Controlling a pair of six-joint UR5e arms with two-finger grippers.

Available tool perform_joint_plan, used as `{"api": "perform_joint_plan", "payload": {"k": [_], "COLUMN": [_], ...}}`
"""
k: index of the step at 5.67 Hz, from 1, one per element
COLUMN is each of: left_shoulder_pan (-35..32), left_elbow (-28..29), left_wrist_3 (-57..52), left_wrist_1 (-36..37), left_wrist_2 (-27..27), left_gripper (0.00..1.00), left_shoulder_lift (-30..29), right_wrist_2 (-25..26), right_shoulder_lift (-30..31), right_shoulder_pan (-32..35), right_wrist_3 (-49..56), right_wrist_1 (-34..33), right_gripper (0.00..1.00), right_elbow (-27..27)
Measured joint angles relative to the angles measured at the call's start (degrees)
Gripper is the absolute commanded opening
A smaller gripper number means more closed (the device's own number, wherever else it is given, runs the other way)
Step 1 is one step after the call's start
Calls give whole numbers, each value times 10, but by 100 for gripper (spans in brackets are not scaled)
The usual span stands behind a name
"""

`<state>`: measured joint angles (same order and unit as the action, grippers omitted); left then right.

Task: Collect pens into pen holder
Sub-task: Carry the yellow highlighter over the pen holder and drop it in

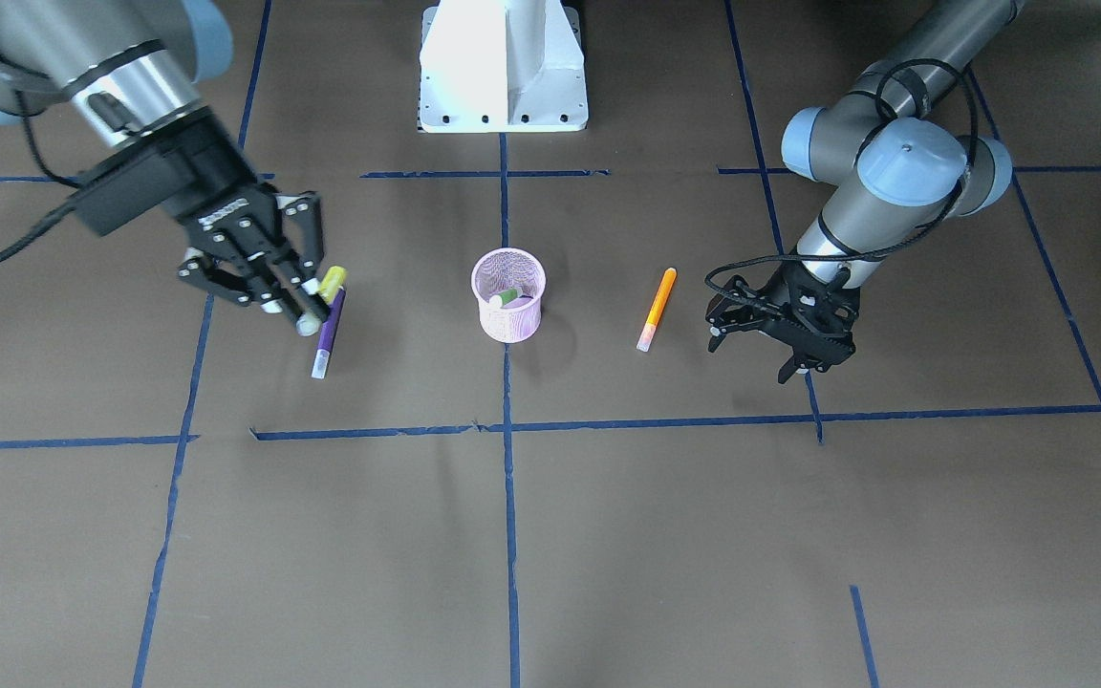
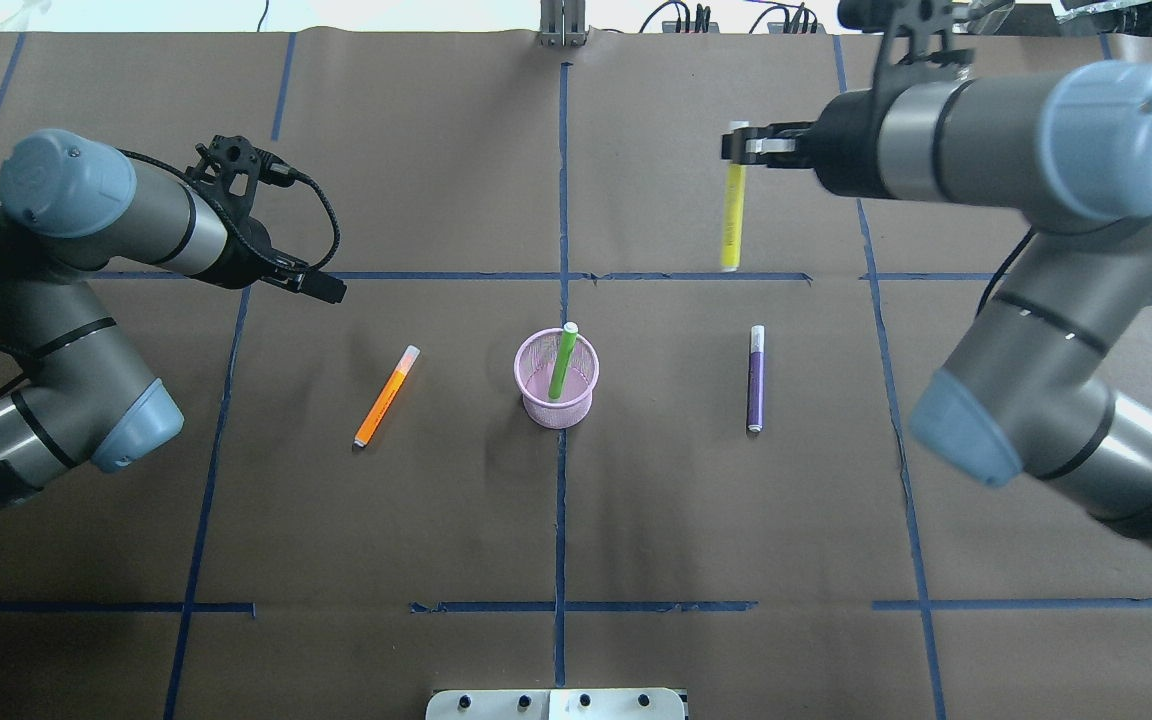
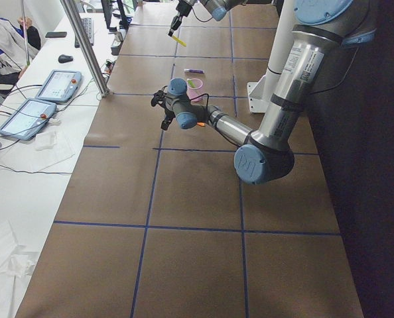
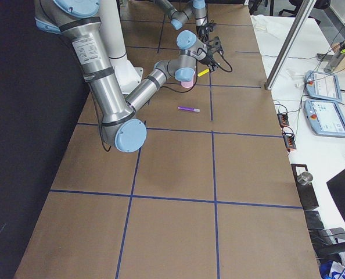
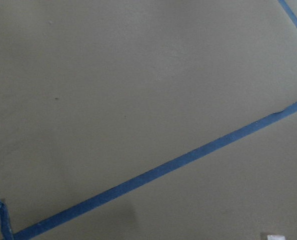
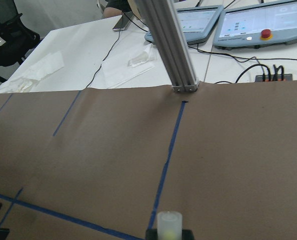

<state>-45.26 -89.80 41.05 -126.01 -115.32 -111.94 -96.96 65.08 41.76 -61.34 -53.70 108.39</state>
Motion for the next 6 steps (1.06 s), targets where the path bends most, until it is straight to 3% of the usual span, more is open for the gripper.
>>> {"api": "perform_joint_plan", "payload": {"k": [3,5,6], "left_shoulder_pan": [1,1,1], "left_elbow": [-3,-5,-6], "left_wrist_3": [0,1,1], "left_wrist_1": [7,8,8], "left_wrist_2": [0,0,0], "left_gripper": [98,98,98], "left_shoulder_lift": [-5,-5,-5], "right_wrist_2": [231,297,312], "right_shoulder_lift": [-49,-82,-85], "right_shoulder_pan": [-171,-203,-209], "right_wrist_3": [2,4,4], "right_wrist_1": [-6,-5,-4], "right_gripper": [0,3,52], "right_elbow": [-31,-77,-89]}}
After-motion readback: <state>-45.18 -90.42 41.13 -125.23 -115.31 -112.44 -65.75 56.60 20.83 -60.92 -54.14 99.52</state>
